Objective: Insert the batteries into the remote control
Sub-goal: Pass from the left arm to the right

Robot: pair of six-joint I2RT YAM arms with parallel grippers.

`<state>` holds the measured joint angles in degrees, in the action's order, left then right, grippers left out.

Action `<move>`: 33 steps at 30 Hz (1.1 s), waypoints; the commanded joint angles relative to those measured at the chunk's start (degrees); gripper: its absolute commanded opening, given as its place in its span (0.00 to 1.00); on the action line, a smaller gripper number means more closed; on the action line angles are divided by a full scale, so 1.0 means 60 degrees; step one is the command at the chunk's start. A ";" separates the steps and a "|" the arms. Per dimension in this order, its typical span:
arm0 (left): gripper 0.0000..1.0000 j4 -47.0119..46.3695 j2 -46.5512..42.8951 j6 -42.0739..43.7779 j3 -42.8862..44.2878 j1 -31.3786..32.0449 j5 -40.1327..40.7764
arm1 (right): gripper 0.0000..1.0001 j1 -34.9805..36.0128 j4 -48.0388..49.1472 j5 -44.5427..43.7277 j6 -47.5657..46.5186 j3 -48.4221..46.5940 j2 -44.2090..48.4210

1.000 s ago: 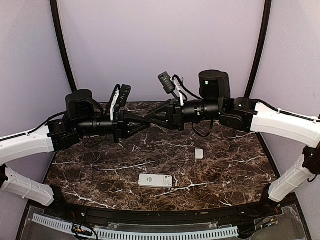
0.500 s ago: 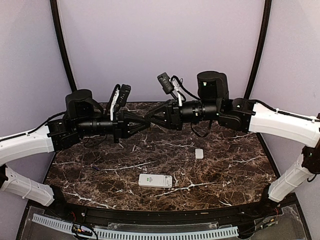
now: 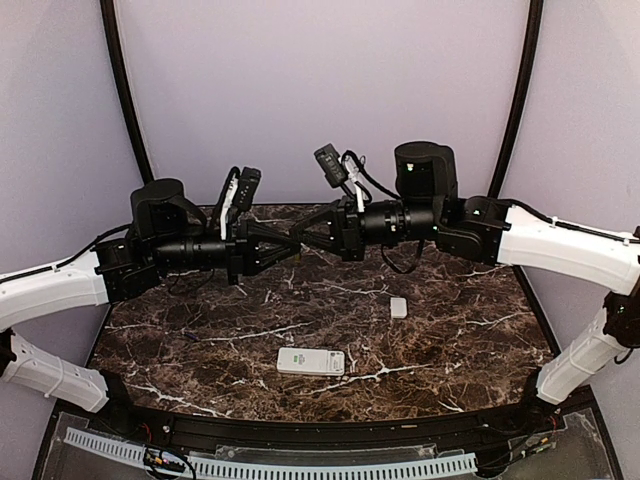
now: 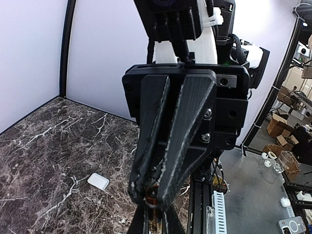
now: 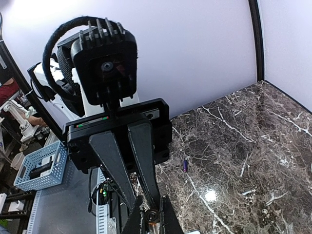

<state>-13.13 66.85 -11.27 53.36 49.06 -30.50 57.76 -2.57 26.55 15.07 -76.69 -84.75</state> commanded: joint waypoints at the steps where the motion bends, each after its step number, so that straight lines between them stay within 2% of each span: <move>1: 0.00 -0.1012 -0.0302 0.0015 -0.0003 0.0071 -0.0095 | 0.00 0.0076 -0.0381 0.0168 -0.0035 -0.0027 -0.0205; 9: 0.00 -0.1013 -0.0211 -0.0048 -0.0003 0.0067 -0.0113 | 0.00 0.0078 -0.0424 0.0122 -0.0051 -0.0223 -0.0132; 11: 0.05 -0.0950 -0.0177 -0.0102 0.0021 0.0067 -0.0058 | 0.00 0.0080 -0.0425 0.0085 -0.0043 -0.0227 -0.0103; 14: 0.24 -0.0774 -0.0118 -0.0141 0.0074 0.0070 0.0058 | 0.00 0.0080 -0.0427 -0.0044 -0.0022 -0.0242 -0.0017; 16: 0.32 -0.0697 -0.0081 -0.0130 0.0108 0.0071 0.0044 | 0.00 0.0071 -0.0455 -0.0194 -0.0006 -0.0242 0.0036; 23: 0.48 -0.0351 -0.0027 0.0135 0.0226 0.0071 -0.0091 | 0.00 -0.0011 -0.0626 -0.0656 0.0214 -0.0271 0.0170; 25: 0.55 0.0008 -0.0125 0.0422 0.0228 0.0071 0.0031 | 0.00 -0.0123 -0.0736 -0.0849 0.0374 -0.0233 0.0242; 29: 0.68 0.1458 -0.0585 0.2117 0.0155 0.0071 0.1130 | 0.00 -0.0499 -0.0836 -0.1177 0.0881 0.0191 0.0418; 33: 0.71 0.3619 -0.0778 0.4396 0.0088 0.0068 0.3050 | 0.00 -0.0686 -0.0883 -0.1692 0.1369 0.0935 0.0509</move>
<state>-4.86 64.27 0.62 53.36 49.36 -23.05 54.81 -7.11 20.32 19.31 -74.85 -83.31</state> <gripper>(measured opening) 0.707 0.049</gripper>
